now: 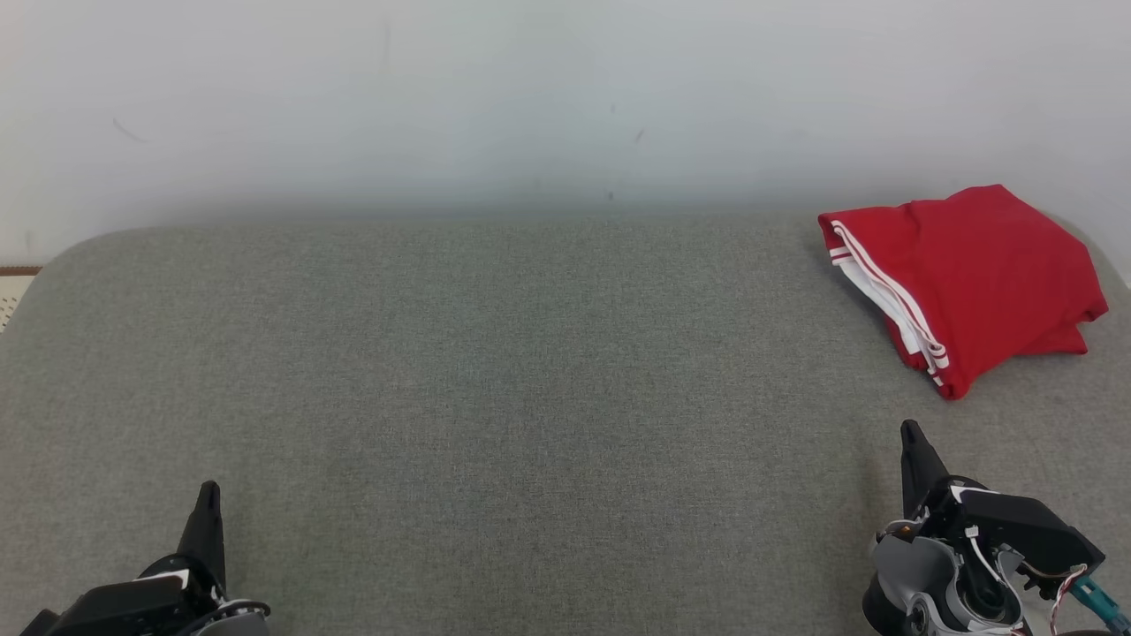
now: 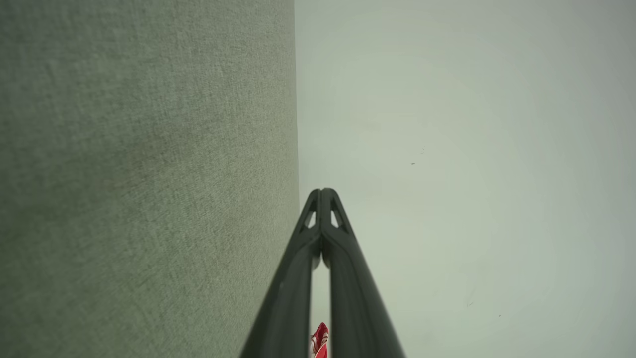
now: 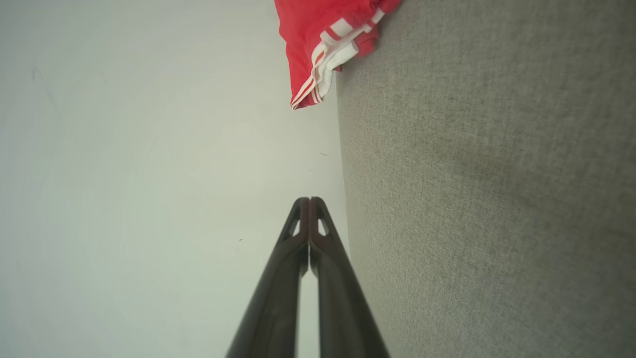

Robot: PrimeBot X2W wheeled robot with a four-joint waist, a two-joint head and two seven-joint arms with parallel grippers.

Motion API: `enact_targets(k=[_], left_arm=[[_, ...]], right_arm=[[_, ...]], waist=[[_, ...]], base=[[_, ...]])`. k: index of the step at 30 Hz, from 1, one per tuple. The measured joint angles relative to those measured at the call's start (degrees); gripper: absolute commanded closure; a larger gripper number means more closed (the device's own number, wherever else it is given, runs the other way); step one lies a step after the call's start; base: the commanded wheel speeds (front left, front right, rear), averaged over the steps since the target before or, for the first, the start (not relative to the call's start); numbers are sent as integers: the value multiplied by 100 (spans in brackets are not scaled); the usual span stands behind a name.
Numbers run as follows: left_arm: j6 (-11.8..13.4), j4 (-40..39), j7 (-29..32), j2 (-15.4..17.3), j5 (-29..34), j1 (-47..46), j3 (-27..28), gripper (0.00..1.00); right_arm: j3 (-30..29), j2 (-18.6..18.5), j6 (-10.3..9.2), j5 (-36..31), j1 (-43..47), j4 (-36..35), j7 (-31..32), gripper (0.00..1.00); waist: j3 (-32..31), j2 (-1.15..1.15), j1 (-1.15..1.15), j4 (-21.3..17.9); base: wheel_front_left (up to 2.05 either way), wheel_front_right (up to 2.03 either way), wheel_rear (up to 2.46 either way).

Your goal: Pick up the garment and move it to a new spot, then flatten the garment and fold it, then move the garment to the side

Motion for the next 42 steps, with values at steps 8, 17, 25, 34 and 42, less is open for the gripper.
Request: enact_targets(k=[8, 17, 25, 34, 42], left_arm=[[-5, 23, 23, 4, -105, -11, 10, 100], [-5, 23, 23, 5, -107, -12, 7, 100], [-5, 23, 23, 7, -110, -12, 5, 100], [-5, 23, 23, 7, -111, -12, 5, 100], [-5, 23, 23, 7, -111, -12, 5, 100]], right_arm=[[-20, 5, 0, 88, -5, 34, 11, 100], [-22, 8, 0, 87, -6, 33, 12, 100], [-23, 8, 0, 87, -7, 35, 13, 100], [-25, 9, 0, 87, -7, 34, 13, 100], [-25, 9, 0, 87, -7, 36, 14, 100]], waist=[[1, 0, 0, 2], [1, 0, 0, 2], [1, 0, 0, 2], [1, 0, 0, 2], [1, 0, 0, 2]], base=[[0, 0, 0], [0, 0, 0], [0, 0, 0], [0, 0, 0], [0, 0, 0]])
